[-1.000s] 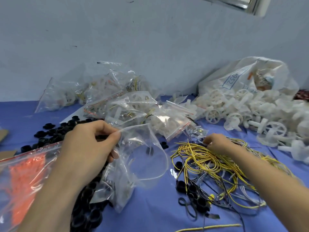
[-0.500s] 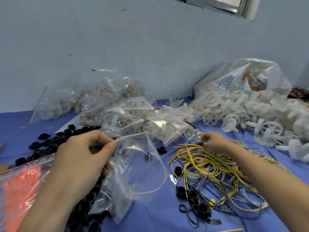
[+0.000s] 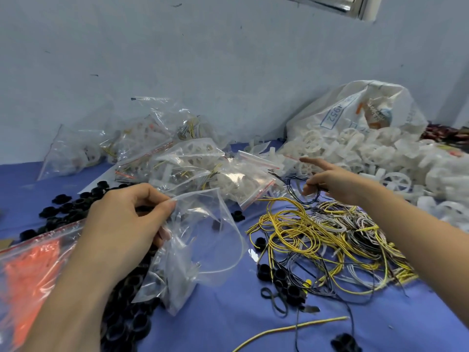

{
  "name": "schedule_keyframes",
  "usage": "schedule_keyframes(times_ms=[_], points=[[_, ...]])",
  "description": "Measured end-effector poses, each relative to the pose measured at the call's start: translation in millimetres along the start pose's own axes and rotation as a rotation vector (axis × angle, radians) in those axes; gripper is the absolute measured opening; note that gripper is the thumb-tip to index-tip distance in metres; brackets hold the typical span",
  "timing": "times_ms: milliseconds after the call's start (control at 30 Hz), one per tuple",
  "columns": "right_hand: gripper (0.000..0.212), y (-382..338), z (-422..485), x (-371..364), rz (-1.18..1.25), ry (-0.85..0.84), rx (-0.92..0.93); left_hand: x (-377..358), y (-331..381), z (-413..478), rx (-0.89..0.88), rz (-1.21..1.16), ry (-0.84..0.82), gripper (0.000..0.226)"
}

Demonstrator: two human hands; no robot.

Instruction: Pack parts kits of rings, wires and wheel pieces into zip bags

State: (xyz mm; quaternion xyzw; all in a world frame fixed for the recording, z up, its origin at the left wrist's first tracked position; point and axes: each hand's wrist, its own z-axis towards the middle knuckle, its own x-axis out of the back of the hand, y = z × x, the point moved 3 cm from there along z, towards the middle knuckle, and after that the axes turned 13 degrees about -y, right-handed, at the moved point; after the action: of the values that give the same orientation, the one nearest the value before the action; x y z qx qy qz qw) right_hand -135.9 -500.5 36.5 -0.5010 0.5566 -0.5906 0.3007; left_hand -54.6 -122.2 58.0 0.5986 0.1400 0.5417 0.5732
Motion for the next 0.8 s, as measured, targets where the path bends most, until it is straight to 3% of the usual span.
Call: schedule_keyframes(times_ms=[233,300,467,567,667,800], points=[[0.045,-36,-10,-5,0.175,0.124,0.314,-1,-6,3,-0.007,-0.016,-0.004,0.019],[0.046,-49,-15,-3,0.215,0.079,0.297,-1,-6,3,-0.012,-0.012,-0.005,0.019],[0.049,-55,-28,-19,0.376,-0.256,0.151,-2,-6,3,-0.025,-0.007,0.001,0.017],[0.043,-44,-36,-30,0.389,-0.364,0.085,-2,-7,3,-0.026,-0.005,-0.012,0.017],[0.041,-31,-42,-33,0.392,-0.369,0.020,-3,-7,3,-0.029,-0.012,-0.028,0.017],[0.038,-20,-47,-21,0.409,-0.202,0.020,-3,-8,4,-0.037,-0.010,-0.025,0.019]])
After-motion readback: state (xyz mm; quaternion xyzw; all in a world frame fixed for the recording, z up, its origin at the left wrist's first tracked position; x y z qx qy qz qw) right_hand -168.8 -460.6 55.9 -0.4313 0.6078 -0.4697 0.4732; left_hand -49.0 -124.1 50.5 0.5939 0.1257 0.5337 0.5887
